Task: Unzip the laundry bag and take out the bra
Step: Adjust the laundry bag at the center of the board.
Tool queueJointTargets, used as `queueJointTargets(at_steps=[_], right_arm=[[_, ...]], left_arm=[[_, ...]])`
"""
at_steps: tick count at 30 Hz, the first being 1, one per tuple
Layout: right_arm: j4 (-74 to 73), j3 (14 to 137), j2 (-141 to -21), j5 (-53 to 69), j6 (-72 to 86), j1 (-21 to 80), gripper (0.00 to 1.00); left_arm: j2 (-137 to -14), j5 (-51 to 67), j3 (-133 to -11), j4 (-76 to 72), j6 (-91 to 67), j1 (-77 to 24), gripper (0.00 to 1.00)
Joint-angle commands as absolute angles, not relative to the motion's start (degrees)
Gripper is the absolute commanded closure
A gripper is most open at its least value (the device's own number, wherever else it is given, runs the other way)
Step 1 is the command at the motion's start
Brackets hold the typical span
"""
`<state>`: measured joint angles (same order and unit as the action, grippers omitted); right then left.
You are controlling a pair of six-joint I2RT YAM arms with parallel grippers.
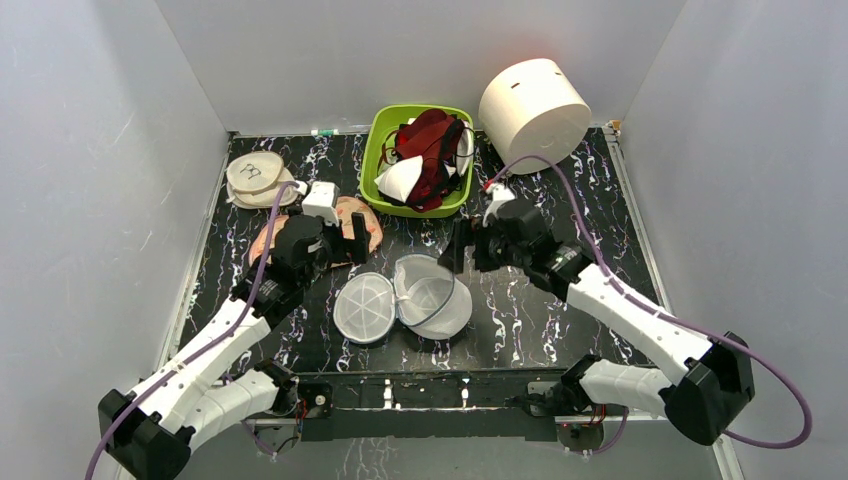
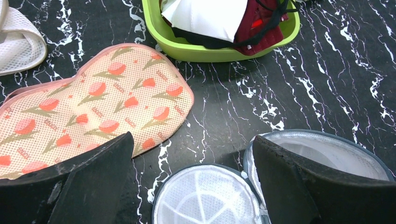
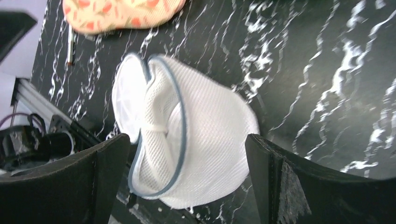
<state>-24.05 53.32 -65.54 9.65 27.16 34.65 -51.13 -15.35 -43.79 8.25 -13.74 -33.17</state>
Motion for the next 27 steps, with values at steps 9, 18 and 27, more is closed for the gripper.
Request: queueJointTargets(at_steps=[9,18,27], right_arm=[[-35.24,52.96,-71.51,-21.28,35.66,53.44,0.13],[-32.80,45.15,-62.46,-33.66,40.74,48.09,0.31],[-30.41,38.84,-54.73,-26.10,39.56,42.57,0.41]], left_arm=[[-56.21,-11.76,-45.77,9.30,-14.16,-32.88,0.02],[-59.77,-7.09,-45.54,7.73,-13.43,-32.89,0.02],[-67.32,7.48,-47.39,8.47,-13.51,-33.08,0.02]])
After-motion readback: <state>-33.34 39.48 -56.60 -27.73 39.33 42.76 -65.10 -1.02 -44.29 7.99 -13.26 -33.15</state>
